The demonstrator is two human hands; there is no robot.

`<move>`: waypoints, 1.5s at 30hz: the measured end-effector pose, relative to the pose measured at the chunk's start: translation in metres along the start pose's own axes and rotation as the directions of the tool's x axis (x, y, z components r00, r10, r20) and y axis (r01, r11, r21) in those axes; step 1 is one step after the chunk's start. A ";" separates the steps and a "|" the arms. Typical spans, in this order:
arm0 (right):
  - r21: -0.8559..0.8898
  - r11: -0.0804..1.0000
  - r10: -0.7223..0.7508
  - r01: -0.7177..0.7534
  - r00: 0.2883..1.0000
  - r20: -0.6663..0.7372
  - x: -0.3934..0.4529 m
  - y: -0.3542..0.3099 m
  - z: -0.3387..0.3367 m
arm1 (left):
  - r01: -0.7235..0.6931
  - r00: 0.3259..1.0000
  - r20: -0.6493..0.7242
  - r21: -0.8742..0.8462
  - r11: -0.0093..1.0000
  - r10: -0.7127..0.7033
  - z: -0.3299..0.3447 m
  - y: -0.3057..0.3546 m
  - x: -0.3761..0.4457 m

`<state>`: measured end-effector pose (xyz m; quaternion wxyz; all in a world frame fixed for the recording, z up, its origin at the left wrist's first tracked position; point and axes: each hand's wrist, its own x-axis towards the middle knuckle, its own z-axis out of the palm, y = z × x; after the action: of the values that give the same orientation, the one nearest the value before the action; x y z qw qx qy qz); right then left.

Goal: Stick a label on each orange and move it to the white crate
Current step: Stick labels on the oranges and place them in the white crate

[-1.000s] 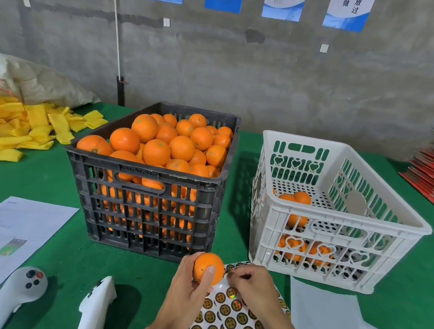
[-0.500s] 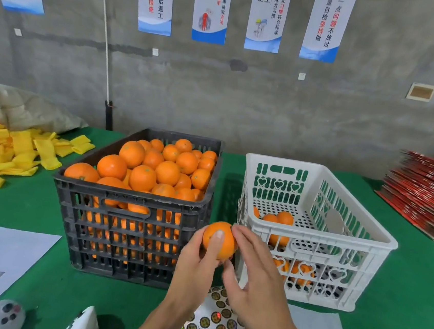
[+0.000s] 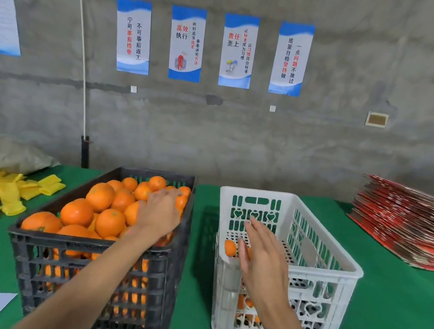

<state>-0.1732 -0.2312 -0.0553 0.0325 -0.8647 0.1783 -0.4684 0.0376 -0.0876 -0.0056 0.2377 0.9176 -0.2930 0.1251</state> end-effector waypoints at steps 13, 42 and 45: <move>0.370 0.929 -0.028 0.010 0.999 0.044 -0.020 -0.029 0.021 | -0.073 0.984 -0.167 -0.086 0.994 0.058 -0.018 -0.039 -0.007; 0.187 0.955 0.030 -0.231 0.701 0.713 -0.178 -0.002 0.093 | 0.235 0.971 0.167 -0.817 0.526 -0.173 0.172 -0.046 -0.248; 0.180 0.945 0.041 -0.271 0.648 0.761 -0.183 0.003 0.092 | 0.256 0.962 0.156 -0.802 0.540 -0.225 0.176 -0.049 -0.249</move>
<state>-0.1894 -0.1823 -0.2543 0.2644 -0.9477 0.1562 -0.0872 -0.1154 -0.0234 -0.2657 0.6423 0.7381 -0.1929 -0.0731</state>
